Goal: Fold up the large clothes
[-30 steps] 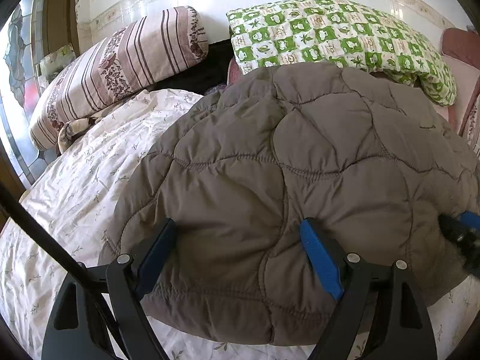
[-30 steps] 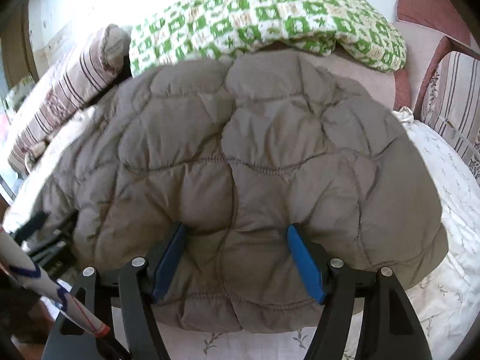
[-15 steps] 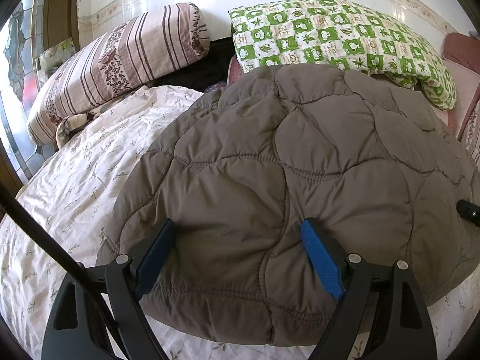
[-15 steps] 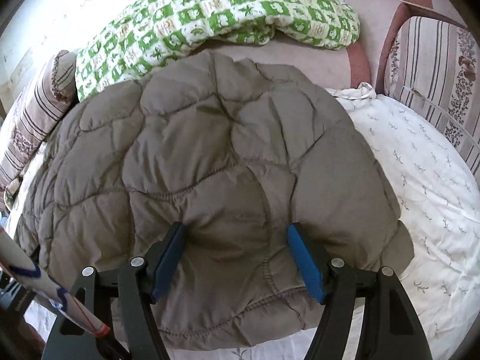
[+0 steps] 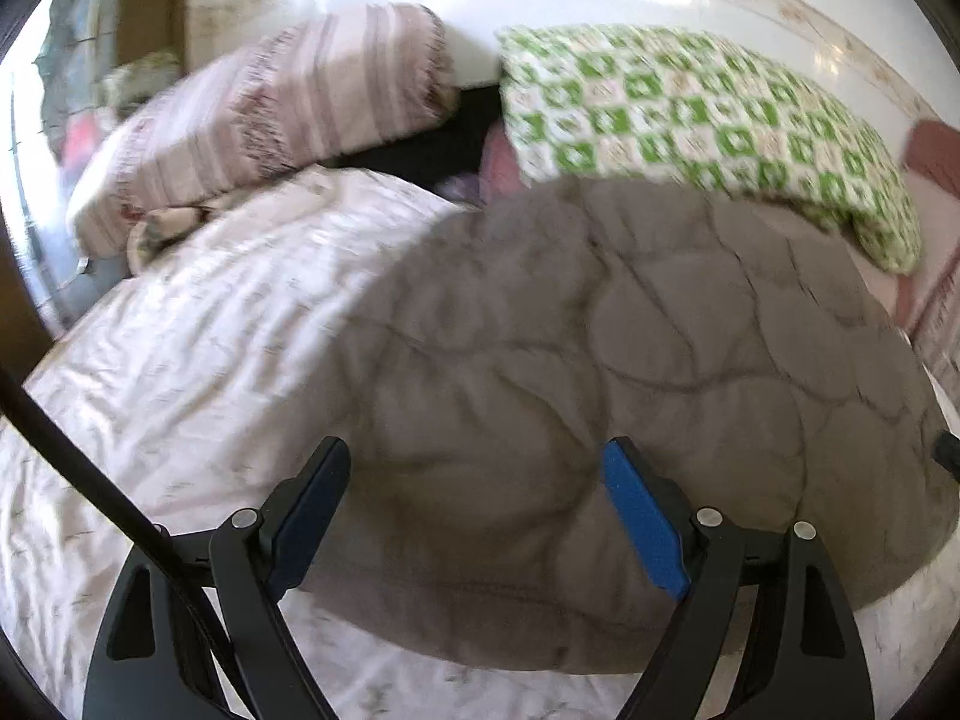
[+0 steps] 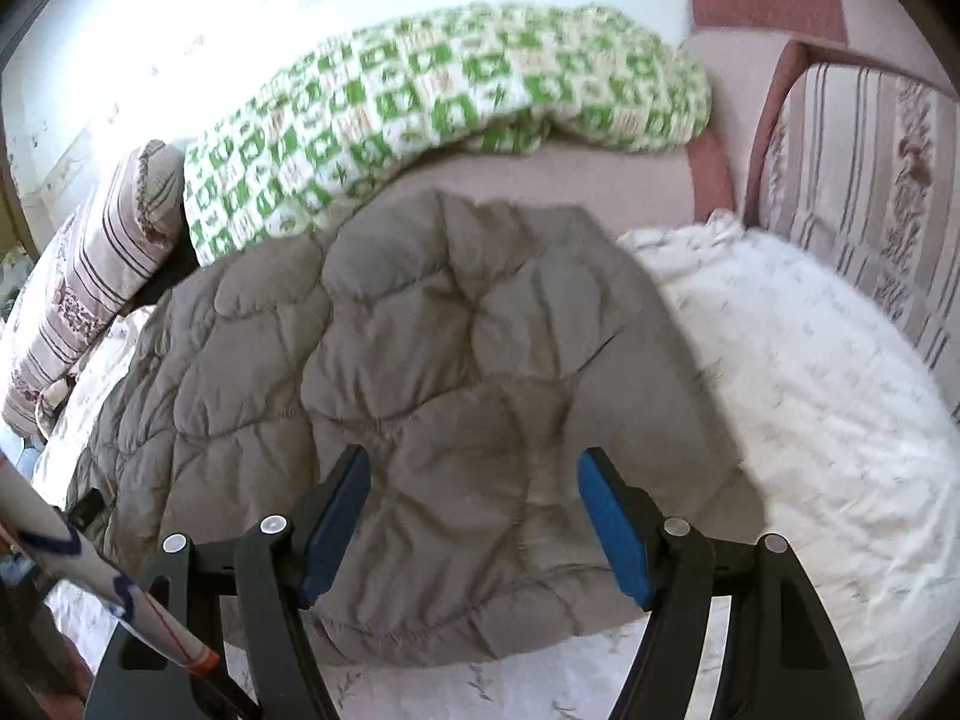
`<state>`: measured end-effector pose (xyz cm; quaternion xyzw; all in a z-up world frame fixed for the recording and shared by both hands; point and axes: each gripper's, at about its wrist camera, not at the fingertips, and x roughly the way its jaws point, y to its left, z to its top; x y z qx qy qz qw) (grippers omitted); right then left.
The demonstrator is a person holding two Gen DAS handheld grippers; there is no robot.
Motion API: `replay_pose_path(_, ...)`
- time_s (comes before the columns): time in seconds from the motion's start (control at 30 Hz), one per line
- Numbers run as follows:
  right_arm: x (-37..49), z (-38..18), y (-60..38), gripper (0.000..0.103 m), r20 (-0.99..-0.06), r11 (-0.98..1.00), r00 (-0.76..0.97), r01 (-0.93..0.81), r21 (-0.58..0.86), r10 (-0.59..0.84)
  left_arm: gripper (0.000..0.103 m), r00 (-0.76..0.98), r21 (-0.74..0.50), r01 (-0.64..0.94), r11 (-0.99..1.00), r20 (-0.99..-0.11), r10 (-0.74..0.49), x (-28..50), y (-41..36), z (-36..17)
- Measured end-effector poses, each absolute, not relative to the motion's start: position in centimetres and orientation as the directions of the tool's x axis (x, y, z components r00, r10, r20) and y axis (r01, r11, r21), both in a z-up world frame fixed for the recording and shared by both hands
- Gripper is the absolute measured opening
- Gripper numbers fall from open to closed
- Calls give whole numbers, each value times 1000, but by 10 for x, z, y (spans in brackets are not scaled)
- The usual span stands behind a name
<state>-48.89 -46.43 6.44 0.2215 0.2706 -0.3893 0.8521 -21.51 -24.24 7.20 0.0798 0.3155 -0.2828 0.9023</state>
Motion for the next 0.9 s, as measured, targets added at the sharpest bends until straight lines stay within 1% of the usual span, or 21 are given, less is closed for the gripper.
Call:
replay_pose_path(0.07, -501, 67, -467, 76, -636, 581, 538, 796, 168, -553, 86, 653, -41, 525, 850, -621, -433, -208, -231, 74)
replay_pose_path(0.2, -526, 59, -491, 76, -671, 524, 537, 813, 252, -511, 85, 620, -54, 465, 884, -692, -369, -180, -212, 63)
replay_pose_path(0.27, -530, 42, -503, 76, -716, 516, 538, 807, 286, -444, 86, 533, -87, 492, 866, -757, -378, -167, -212, 47)
replay_pose_path(0.33, -526, 24, -512, 76, -766, 515, 516, 808, 286, -384, 86, 494, -129, 495, 859, -772, -400, -161, -208, 40)
replay_pose_path(0.37, -531, 23, -511, 76, -759, 498, 518, 815, 298, -394, 87, 483, -151, 484, 862, -775, -408, -160, -204, 42)
replay_pose_path(0.47, -555, 35, -513, 76, -710, 438, 584, 798, 413, -395, 87, 469, -204, 465, 862, -769, -435, -161, -190, 51)
replay_pose_path(0.57, -587, 33, -524, 76, -704, 317, 562, 827, 465, -433, 87, 483, -244, 424, 872, -754, -446, -159, -169, 53)
replay_pose_path(0.6, -597, 28, -527, 76, -706, 274, 570, 822, 500, -421, 87, 455, -273, 415, 868, -764, -458, -154, -167, 48)
replay_pose_path(0.67, -613, 13, -536, 77, -688, 188, 624, 776, 602, -370, 87, 371, -368, 386, 846, -777, -508, -146, -161, 38)
replay_pose_path(0.77, -613, -9, -545, 77, -629, 122, 714, 685, 718, -307, 87, 323, -443, 366, 818, -764, -558, -141, -164, 29)
replay_pose_path(0.8, -608, -14, -549, 80, -616, 110, 731, 666, 737, -294, 87, 299, -470, 371, 801, -756, -582, -139, -168, 25)
replay_pose_path(0.83, -602, -21, -553, 82, -616, 102, 737, 660, 744, -278, 89, 275, -492, 370, 788, -752, -599, -136, -173, 20)
replay_pose_path(0.87, -596, -27, -555, 82, -609, 93, 745, 650, 754, -270, 94, 275, -497, 364, 788, -751, -601, -135, -177, 15)
replay_pose_path(0.9, -594, -33, -559, 75, -592, 78, 760, 630, 773, -270, 94, 278, -506, 360, 784, -744, -608, -134, -180, 12)
